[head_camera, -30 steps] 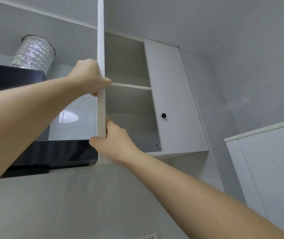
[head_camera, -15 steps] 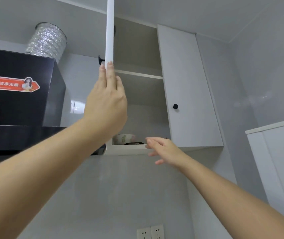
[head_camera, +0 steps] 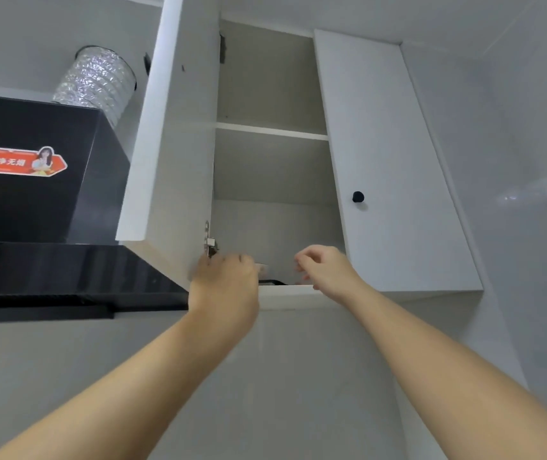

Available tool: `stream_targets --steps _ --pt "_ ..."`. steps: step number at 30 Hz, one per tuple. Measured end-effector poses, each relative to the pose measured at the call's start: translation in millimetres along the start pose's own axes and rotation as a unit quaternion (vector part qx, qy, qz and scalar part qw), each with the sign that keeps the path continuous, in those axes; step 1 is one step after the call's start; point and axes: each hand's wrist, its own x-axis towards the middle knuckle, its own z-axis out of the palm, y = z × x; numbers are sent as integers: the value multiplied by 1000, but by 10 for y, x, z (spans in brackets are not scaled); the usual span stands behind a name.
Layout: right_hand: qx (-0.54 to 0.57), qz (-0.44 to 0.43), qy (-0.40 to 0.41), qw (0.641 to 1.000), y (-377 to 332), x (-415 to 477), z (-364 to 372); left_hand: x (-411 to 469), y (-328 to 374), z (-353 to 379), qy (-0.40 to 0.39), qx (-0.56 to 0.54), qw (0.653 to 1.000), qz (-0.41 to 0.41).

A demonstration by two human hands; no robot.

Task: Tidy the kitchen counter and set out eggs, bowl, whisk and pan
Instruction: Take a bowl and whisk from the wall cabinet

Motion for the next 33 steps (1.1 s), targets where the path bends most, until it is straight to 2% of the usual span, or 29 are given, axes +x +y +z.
stream_targets --steps 2,5,12,18,23,27,29,33 --pt "-31 -24 0 999 88 184 71 284 -50 244 -32 -113 992 -35" --pt "-62 -46 -7 997 209 502 217 639 -97 612 -44 -170 983 -46" --pt "-135 -16 -107 985 385 1134 582 832 -66 1094 -33 -86 995 -30" --pt "-219 -10 -215 952 452 1465 909 885 -82 1276 19 -29 999 -7" --pt "-308 -45 -219 925 369 1527 950 888 -92 1297 18 -53 998 -18" --pt "-257 -58 -172 949 393 1470 840 914 -79 1252 -16 -79 996 -36" --pt "-258 -90 -133 953 370 1427 673 960 -49 1163 -31 -166 981 -98" --pt "-249 -133 -92 955 226 1324 287 1201 1 909 -48 -401 882 -243"
